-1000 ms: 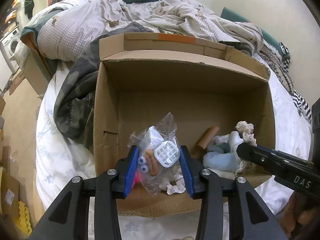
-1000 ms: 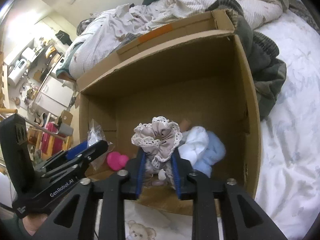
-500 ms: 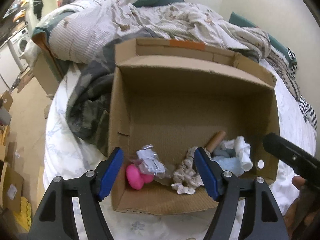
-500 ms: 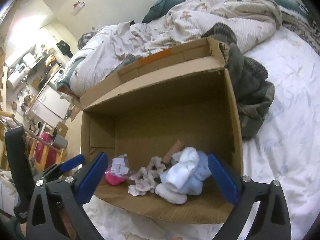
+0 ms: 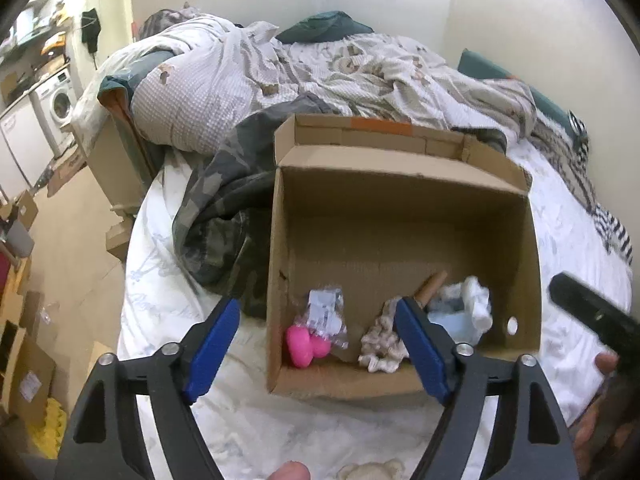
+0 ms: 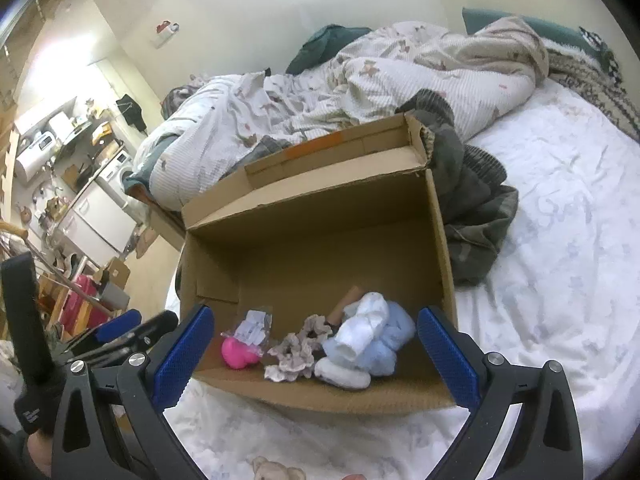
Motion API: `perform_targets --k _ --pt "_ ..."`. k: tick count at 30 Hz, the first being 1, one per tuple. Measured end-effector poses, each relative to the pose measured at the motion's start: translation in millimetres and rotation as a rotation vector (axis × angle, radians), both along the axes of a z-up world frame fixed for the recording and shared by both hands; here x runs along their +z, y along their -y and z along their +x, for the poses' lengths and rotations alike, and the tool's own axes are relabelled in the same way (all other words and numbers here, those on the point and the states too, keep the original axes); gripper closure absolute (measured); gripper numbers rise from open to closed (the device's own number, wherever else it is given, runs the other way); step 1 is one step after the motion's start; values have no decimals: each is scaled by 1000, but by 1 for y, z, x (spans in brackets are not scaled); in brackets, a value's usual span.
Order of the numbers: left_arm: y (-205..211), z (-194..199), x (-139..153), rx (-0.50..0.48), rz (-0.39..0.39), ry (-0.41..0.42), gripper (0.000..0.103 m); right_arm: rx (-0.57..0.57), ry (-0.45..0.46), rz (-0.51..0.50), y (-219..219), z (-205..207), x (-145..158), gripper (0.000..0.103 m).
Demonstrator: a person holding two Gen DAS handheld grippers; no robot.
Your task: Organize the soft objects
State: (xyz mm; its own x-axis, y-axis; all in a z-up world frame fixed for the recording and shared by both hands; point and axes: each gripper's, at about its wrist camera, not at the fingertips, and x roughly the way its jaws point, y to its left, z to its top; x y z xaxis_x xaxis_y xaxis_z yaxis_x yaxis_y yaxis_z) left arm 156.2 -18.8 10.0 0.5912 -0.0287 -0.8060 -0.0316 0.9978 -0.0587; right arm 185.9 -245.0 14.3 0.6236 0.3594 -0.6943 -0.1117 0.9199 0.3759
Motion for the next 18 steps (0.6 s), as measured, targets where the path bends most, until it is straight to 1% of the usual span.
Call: perform_targets --k 3,5,12,14,18 --pt "-3 -11 4 -3 -5 8 23 10 28 -35 -4 -12 8 0" --pt "-4 -20 8 -8 0 26 17 20 42 -57 -7 -21 12 0" --pt "-8 -55 26 -38 -4 91 7 25 71 -85 -13 -51 20 0" --pt "-9 -65 29 -39 -4 110 0 28 74 -77 -14 -59 19 0" --pt "-11 -81 30 -42 -13 118 0 6 45 -70 -14 -68 10 0"
